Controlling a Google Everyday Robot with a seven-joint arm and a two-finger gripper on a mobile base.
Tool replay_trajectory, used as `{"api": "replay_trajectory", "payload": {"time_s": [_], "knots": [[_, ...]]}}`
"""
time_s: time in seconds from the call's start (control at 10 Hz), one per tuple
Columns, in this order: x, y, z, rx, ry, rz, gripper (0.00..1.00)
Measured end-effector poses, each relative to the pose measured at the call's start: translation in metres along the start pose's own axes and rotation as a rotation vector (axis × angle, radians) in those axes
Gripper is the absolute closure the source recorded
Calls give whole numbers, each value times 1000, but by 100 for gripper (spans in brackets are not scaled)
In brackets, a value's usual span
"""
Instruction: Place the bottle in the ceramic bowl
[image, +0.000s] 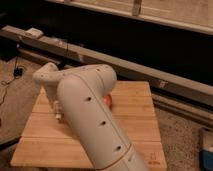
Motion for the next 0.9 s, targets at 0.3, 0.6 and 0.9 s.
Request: {"api": "replay_trajectory", "payload": {"time_s": [0.3, 0.6, 0.9], "knots": [[8, -5, 3, -13, 10, -7, 70], [25, -18, -26, -46, 11, -23, 98], [40, -44, -75, -73, -16, -26, 100]]}}
